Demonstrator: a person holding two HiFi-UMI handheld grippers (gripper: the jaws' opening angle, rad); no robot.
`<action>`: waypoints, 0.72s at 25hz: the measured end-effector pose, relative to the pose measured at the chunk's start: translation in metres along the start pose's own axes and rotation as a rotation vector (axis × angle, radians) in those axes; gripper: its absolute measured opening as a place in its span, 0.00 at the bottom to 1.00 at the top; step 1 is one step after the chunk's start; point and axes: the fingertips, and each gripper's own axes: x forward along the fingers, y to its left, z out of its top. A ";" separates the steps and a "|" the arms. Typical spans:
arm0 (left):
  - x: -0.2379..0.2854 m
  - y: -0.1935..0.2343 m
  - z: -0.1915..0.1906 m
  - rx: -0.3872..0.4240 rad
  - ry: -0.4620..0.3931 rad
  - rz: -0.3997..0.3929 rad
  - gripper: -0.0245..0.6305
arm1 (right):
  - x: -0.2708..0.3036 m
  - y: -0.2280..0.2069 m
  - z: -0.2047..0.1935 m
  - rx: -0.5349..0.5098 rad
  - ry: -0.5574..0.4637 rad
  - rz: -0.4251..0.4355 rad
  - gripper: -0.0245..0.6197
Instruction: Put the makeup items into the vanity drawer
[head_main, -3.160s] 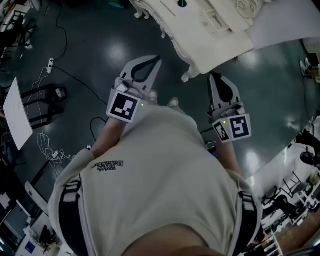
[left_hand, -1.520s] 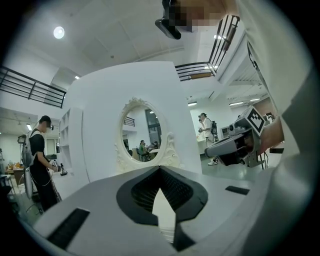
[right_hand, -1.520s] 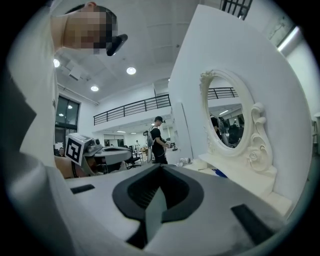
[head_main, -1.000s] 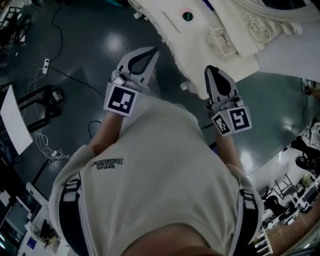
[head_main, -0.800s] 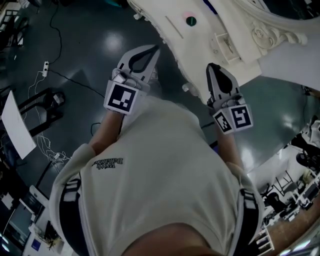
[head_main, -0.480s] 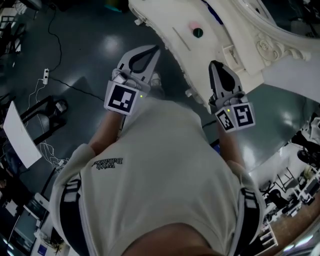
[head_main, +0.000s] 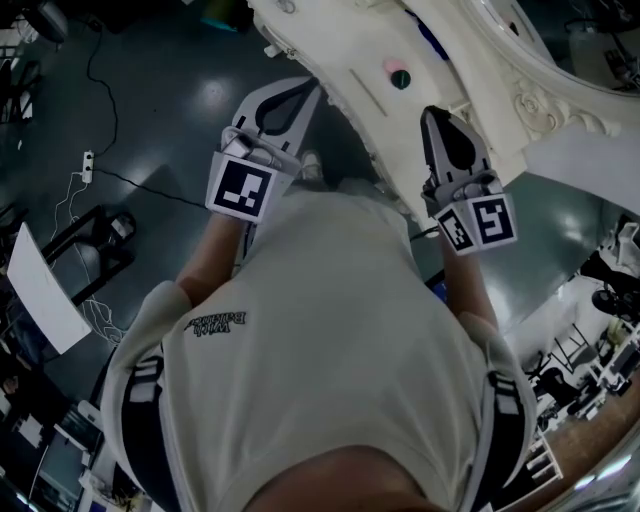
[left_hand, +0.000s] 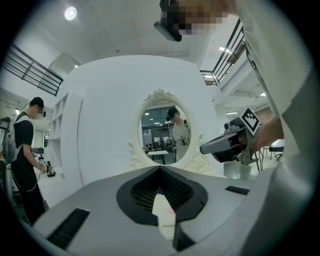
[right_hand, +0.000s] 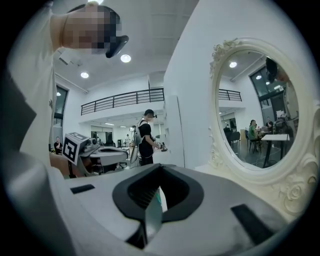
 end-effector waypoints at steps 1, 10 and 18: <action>0.002 0.001 0.001 0.000 -0.001 0.002 0.06 | 0.001 -0.002 0.001 -0.002 0.000 0.002 0.04; 0.010 0.001 0.011 -0.008 0.014 0.056 0.06 | -0.002 -0.012 0.004 -0.011 0.003 0.048 0.04; 0.031 -0.009 -0.014 -0.040 0.090 0.051 0.06 | 0.010 -0.027 -0.017 -0.036 0.059 0.078 0.05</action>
